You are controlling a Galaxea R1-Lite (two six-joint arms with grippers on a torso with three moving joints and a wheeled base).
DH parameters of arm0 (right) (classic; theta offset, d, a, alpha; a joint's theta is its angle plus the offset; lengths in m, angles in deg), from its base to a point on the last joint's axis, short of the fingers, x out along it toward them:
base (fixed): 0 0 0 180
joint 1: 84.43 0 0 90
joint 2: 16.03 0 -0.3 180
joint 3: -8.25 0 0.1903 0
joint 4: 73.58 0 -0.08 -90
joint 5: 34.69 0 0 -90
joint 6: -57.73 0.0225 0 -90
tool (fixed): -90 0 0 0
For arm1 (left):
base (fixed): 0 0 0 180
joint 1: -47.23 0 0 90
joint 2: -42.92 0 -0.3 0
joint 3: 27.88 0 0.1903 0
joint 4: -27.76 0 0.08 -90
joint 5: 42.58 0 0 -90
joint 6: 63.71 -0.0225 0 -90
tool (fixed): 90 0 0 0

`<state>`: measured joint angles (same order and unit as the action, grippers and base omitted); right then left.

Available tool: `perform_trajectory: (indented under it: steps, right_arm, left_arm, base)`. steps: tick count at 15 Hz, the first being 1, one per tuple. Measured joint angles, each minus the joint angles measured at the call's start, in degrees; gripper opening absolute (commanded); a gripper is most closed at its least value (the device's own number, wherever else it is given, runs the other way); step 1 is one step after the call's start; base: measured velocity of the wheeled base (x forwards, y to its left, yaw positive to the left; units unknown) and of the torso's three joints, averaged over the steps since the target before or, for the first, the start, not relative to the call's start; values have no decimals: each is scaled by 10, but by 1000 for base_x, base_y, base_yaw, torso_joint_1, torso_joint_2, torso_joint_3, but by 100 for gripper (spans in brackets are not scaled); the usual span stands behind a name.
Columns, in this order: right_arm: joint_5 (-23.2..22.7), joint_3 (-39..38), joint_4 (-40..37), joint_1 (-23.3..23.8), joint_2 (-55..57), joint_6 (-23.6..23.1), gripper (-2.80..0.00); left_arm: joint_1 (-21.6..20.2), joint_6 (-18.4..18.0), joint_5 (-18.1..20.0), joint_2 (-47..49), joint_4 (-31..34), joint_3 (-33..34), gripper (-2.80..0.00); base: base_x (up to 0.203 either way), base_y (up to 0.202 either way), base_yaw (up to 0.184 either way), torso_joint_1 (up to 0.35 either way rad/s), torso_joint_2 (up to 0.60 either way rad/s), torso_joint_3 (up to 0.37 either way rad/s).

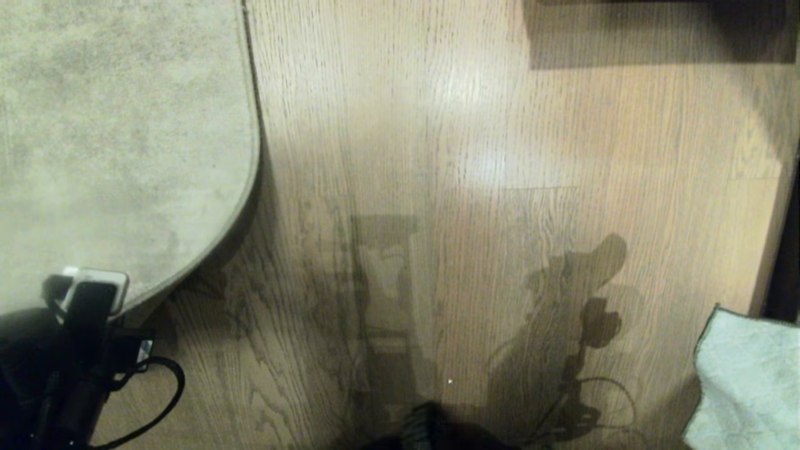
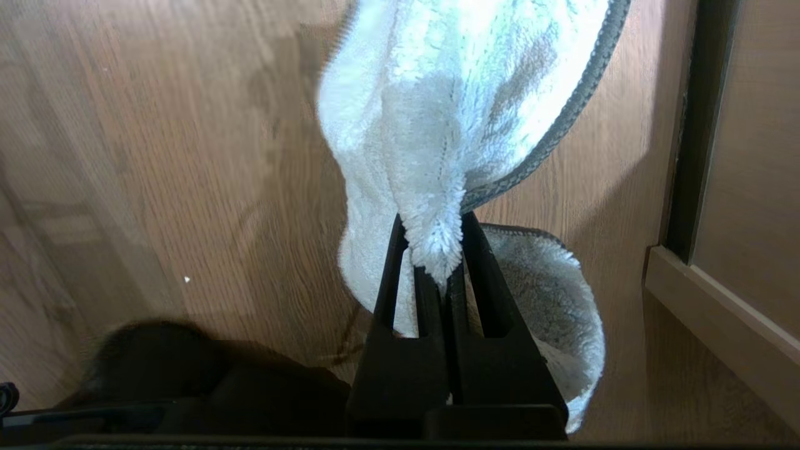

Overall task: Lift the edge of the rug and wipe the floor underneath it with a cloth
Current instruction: Lift up the carpet

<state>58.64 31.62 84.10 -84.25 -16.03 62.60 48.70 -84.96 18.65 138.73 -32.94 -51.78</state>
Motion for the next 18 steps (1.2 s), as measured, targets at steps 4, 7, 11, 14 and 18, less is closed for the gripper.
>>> perform_trajectory:
  steps: [4, 7, 11, 14, 18]
  right_arm:
    - [0, 0, 0, 0, 0, 0, -280]
    - [0, 0, 0, 0, 0, 0, -280]
    - [0, 0, 0, 0, 0, 0, -280]
    - [0, 0, 0, 0, 0, 0, -280]
    - [0, 0, 0, 0, 0, 0, -280]
  left_arm:
    - [0, 10, 2, 0, -2, 0, -280]
    - [0, 11, 2, 0, -3, 0, -280]
    - [0, 11, 2, 0, -3, 1, -280]
    - [0, 10, 2, 0, -3, 1, -280]
    - [0, 10, 2, -1, -2, 5, -280]
  base:
    - [2, 107, -4, 4, 1, 2]
    - [0, 197, -2, 3, 2, 2]
    - [0, 195, -4, 2, 2, 4]
    - [0, 193, -2, 2, 4, 3]
    - [0, 190, -2, 2, 5, 2]
